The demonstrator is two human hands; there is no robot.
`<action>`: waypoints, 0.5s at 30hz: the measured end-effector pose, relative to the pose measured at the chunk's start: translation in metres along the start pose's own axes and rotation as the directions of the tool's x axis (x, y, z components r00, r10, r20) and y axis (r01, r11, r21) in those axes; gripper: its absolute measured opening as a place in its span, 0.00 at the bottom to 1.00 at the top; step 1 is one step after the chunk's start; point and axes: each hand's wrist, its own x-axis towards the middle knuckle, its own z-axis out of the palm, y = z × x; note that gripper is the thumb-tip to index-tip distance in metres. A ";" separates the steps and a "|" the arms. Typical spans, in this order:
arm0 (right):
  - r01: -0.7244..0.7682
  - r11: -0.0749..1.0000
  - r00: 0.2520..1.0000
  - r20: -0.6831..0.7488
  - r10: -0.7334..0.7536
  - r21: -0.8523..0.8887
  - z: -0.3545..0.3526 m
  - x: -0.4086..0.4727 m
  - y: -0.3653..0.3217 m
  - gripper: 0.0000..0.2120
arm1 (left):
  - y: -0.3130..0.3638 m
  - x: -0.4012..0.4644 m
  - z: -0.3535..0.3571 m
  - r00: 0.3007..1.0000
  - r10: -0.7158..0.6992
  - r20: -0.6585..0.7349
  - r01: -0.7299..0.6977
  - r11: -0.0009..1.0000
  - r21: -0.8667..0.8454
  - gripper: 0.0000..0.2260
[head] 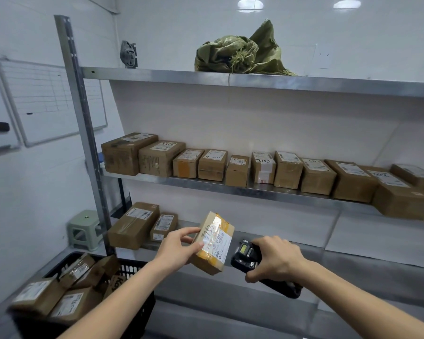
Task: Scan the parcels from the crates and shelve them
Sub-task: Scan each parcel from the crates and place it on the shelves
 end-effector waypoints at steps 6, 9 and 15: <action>0.145 0.853 0.982 0.030 -0.185 0.501 0.022 0.013 -0.022 0.26 | -0.026 0.008 -0.006 0.994 -0.099 -0.051 0.086 0.972 -0.221 0.16; 0.189 0.795 0.974 -0.008 -0.226 0.576 0.035 0.023 -0.034 0.29 | -0.036 0.010 -0.007 0.990 -0.122 -0.063 0.095 0.941 -0.326 0.11; 0.208 0.756 0.968 -0.020 -0.249 0.621 0.071 0.066 -0.040 0.33 | -0.080 0.026 -0.019 0.987 -0.140 0.083 0.161 0.911 -0.379 0.22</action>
